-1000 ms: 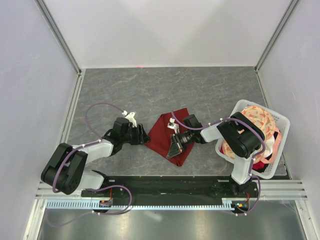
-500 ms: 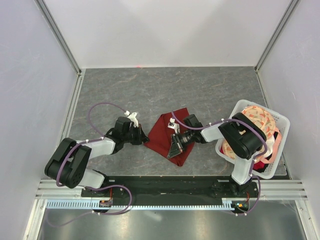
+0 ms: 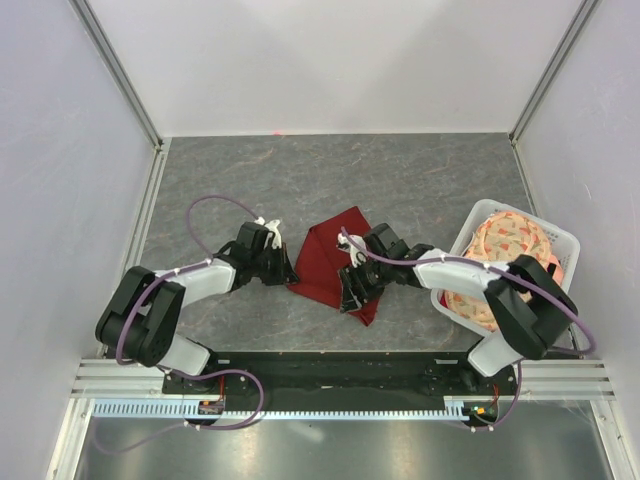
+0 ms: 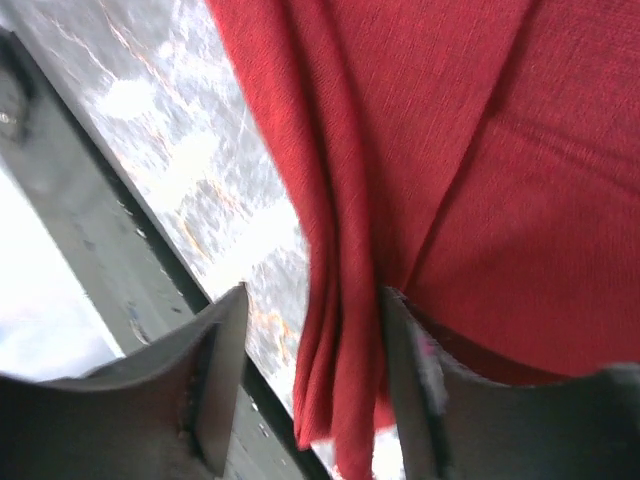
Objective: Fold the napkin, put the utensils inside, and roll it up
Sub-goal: Roll the napkin with the utensil
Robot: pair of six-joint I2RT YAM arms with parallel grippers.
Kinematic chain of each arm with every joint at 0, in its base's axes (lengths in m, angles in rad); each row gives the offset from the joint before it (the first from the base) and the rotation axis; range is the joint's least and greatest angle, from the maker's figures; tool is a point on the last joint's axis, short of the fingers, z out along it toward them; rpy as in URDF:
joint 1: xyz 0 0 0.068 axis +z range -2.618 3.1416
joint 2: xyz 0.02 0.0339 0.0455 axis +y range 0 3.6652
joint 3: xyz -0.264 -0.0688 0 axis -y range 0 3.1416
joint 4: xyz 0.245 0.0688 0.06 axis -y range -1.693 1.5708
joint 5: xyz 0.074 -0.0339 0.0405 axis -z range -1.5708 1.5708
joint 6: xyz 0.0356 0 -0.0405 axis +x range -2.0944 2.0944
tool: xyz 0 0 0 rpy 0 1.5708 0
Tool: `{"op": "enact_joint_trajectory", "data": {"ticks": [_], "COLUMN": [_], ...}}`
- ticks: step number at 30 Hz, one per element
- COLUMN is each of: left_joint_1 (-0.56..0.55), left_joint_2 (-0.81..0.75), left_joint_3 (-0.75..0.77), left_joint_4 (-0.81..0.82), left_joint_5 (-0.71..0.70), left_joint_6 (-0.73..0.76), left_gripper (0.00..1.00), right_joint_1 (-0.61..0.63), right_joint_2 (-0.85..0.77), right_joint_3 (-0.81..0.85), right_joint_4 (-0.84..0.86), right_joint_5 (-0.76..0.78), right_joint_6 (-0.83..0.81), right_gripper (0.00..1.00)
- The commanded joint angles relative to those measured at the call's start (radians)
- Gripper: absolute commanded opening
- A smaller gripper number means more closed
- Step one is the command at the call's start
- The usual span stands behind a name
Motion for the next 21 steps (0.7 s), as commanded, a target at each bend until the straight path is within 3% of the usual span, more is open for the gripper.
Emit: {"op": "enact_joint_trajectory", "data": {"ticks": [1,8,15,21], "left_joint_1": [0.001,0.001,0.001,0.001], "left_joint_2": [0.027,0.062,0.084,0.088], "left_joint_3": [0.076,0.140,0.163,0.171], "left_joint_4": [-0.155,-0.258,-0.305,-0.321], "left_joint_5": [0.019,0.014,0.002,-0.001], "left_joint_6": [0.017,0.032,0.037,0.038], "left_gripper": [0.02,0.02,0.02,0.02], "right_joint_1": [0.092,0.293,0.401,0.418], "right_joint_2": [-0.135,-0.269,-0.251,-0.168], "right_joint_3": [0.029,0.020,0.020,0.035], "right_joint_4": [-0.139,-0.176,-0.182,-0.204], "right_joint_5": [0.329,0.683,0.776,0.830], "right_joint_6": [-0.033,-0.036,-0.041,0.001], "right_gripper": [0.65,0.71,0.61,0.60]}}
